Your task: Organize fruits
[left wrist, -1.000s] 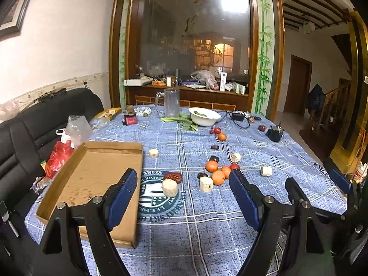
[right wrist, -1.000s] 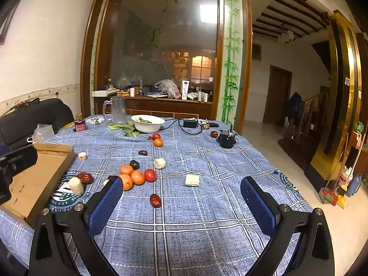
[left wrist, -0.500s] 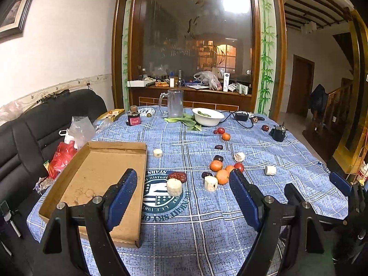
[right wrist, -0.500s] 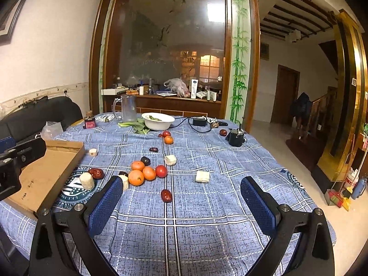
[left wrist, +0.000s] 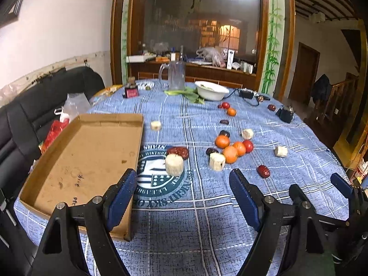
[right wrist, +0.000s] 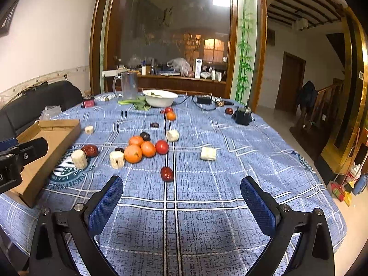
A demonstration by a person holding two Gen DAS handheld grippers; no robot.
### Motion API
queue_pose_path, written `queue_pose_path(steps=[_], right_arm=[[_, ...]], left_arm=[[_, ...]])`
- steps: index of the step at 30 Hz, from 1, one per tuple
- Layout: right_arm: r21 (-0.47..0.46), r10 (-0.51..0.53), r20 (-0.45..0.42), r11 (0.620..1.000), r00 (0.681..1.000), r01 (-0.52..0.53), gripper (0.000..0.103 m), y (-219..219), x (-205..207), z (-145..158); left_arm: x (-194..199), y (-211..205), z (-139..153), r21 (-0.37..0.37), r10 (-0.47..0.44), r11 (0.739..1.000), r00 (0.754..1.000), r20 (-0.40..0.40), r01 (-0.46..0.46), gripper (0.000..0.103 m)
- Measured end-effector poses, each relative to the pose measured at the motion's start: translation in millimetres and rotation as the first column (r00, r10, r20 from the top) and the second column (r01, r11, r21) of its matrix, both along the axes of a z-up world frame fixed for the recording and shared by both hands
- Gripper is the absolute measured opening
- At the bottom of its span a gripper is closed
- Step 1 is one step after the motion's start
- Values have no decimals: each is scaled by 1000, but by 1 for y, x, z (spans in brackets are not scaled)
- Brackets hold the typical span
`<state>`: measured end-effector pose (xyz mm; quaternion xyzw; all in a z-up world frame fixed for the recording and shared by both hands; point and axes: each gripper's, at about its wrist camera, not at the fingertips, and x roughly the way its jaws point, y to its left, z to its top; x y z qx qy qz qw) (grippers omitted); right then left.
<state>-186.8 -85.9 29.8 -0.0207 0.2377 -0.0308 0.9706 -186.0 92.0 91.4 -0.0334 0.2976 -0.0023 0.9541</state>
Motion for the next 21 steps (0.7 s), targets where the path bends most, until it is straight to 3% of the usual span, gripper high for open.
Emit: queue_pose_path(steps=[8, 14, 21], right_arm=[[38, 8, -60, 999, 998, -6, 103, -14, 20, -11], [137, 81, -146, 989, 986, -61, 102, -29, 46, -7], [218, 139, -228, 972, 964, -89, 85, -49, 68, -9]], left_arm=[[27, 19, -21, -41, 29, 999, 997, -71, -32, 82], [43, 15, -32, -27, -22, 999, 994, -103, 19, 82], [57, 5, -34, -56, -128, 991, 983, -131, 122, 79]])
